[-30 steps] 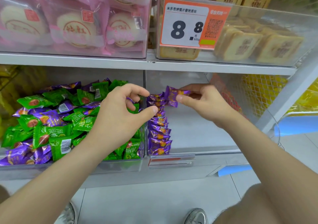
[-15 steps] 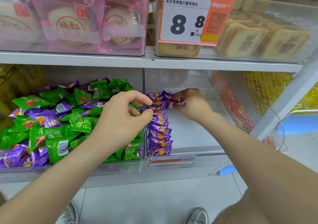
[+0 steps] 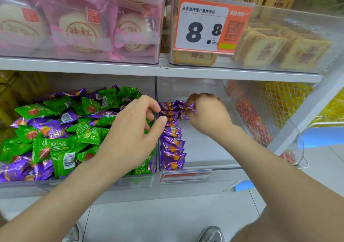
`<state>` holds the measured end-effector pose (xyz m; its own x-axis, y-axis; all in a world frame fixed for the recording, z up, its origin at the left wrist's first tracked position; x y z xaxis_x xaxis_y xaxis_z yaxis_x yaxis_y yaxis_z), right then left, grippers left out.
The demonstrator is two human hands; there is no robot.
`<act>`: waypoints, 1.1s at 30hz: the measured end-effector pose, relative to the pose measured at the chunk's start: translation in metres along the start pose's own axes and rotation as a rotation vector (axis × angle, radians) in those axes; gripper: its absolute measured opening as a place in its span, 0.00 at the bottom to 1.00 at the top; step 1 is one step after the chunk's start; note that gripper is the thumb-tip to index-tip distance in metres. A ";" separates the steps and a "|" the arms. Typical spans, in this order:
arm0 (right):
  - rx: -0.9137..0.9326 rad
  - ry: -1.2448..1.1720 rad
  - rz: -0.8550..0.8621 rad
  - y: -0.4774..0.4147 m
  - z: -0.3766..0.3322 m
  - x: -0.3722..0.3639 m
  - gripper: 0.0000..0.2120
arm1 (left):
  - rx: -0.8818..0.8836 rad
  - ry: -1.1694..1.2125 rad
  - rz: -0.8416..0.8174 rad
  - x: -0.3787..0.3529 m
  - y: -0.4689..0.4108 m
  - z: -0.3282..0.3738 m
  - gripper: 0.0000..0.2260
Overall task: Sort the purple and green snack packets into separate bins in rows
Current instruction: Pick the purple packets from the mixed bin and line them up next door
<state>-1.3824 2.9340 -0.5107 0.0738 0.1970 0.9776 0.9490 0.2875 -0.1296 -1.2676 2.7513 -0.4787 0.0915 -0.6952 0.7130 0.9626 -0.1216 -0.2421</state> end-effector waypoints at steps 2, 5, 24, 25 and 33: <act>0.023 -0.121 -0.024 0.023 -0.026 0.013 0.13 | -0.029 -0.048 0.008 0.004 0.007 0.005 0.04; 0.113 -0.331 0.063 0.064 -0.071 0.043 0.09 | -0.043 -0.224 0.052 0.020 0.022 0.008 0.07; 0.209 -0.099 -0.114 0.008 -0.224 -0.016 0.14 | 0.561 -0.612 -0.343 0.104 0.055 -0.154 0.09; 0.182 -0.084 -0.154 0.004 -0.223 -0.023 0.18 | 0.535 -0.607 -0.334 0.106 0.050 -0.153 0.08; 0.215 -0.260 -0.193 -0.006 -0.232 -0.032 0.11 | 0.434 -0.440 -0.197 0.115 0.038 -0.145 0.09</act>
<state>-1.3188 2.7084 -0.5030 -0.2062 0.3428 0.9165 0.8496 0.5274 -0.0061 -1.2578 2.5644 -0.5015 -0.0905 -0.3223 0.9423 0.9791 0.1445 0.1435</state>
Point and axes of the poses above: each hand's wrist, its own y-axis away from the middle knuckle, its own x-axis out of the back of the hand, z = x × y, the point moved 10 cm from there along -y, towards the middle knuckle, and after that the axes turned 8 degrees about -z, right-handed, at the moved point
